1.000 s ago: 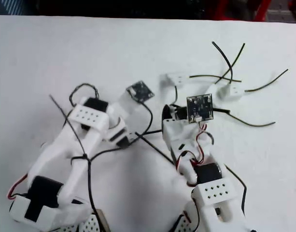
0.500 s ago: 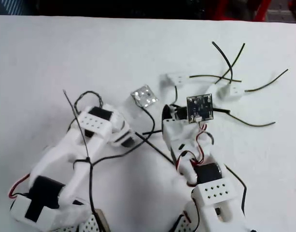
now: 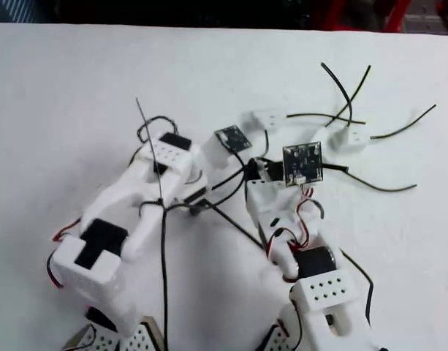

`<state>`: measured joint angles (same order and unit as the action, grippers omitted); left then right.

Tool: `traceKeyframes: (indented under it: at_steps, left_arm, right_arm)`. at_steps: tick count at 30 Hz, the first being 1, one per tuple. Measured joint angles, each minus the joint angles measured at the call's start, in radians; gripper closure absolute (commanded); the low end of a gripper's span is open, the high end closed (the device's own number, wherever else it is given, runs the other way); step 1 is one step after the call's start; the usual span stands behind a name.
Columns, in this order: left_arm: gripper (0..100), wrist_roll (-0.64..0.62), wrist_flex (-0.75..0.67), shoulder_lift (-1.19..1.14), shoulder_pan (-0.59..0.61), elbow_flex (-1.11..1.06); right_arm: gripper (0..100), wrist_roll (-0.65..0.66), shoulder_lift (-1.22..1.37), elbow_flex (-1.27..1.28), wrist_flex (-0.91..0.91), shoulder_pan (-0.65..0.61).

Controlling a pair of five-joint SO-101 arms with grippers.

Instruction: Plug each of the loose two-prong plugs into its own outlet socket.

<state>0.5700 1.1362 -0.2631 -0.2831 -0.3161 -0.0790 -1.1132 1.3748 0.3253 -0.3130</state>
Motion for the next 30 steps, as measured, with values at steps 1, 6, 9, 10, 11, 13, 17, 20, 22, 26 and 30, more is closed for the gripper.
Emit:
traceKeyframes:
  at_steps: [1,6,9,10,11,13,17,20,22,26,30]
  left_arm:
    - [96,0.000,0.000,0.000,0.000,0.003]
    - [98,-0.078,-0.037,0.012,0.002,-0.015]
    - [98,-0.135,-0.072,0.058,0.005,-0.060]
    - [98,-0.149,-0.084,0.083,0.005,-0.077]
    - [98,-0.161,-0.103,0.112,0.005,-0.100]
    - [98,-0.183,-0.143,0.176,0.009,-0.149]
    - [98,-0.213,-0.236,0.305,0.008,-0.269]
    - [98,-0.233,-0.292,0.365,0.008,-0.328]
    - [98,-0.241,-0.305,0.376,0.008,-0.336]
    - [98,-0.267,-0.311,0.376,0.008,-0.336]
    - [98,-0.288,-0.313,0.442,0.008,-0.348]
  right_arm:
    - [98.1,0.000,0.000,0.000,0.000,0.000]
    - [98.1,0.000,0.000,0.000,0.000,0.000]
    - [98.1,0.000,0.000,0.000,0.000,0.000]
    - [98.1,0.000,0.000,0.000,0.000,0.000]
    - [98.1,0.000,0.000,0.000,0.000,0.000]
    - [98.1,0.000,0.000,0.000,0.000,0.000]
    - [98.1,0.000,0.000,0.000,0.000,0.000]
    - [98.1,0.000,0.000,0.000,0.000,0.000]
    - [98.1,0.000,0.000,0.000,0.000,0.000]
    - [98.1,0.000,0.000,0.000,0.000,0.000]
    - [98.1,0.000,0.000,0.000,0.000,0.000]
